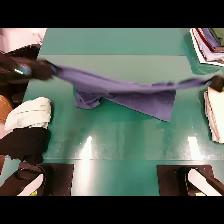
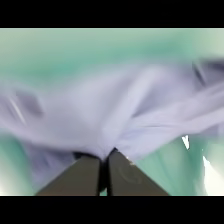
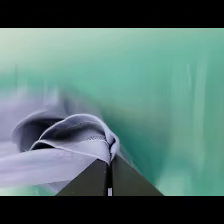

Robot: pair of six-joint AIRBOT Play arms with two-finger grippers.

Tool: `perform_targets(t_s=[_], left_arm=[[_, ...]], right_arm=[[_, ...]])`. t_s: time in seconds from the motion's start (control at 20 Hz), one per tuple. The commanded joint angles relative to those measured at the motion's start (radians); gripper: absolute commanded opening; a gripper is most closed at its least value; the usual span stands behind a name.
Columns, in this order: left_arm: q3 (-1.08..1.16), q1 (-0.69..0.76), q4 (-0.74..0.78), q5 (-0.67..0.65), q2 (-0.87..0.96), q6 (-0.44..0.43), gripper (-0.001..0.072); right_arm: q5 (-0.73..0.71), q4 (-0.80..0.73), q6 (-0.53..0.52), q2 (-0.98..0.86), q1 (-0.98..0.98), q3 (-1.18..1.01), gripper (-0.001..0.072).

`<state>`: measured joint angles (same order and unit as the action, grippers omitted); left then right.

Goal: Fold the shirts.

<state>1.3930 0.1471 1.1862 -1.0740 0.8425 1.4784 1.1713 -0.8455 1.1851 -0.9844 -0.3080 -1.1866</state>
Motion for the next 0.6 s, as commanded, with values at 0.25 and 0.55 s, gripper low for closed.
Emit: perform_targets(t_s=[0.25, 0.55], left_arm=[[0.702, 0.000, 0.200, -0.017, -0.056, 0.056, 0.0024], [0.771, 0.000, 0.201, 0.013, -0.046, 0.063, 0.0023]], right_arm=[[0.013, -0.082, 0.152, 0.228, -0.001, -0.613, 0.0011], [0.225, -0.251, 0.243, 0.152, -0.001, -0.919, 0.0010]])
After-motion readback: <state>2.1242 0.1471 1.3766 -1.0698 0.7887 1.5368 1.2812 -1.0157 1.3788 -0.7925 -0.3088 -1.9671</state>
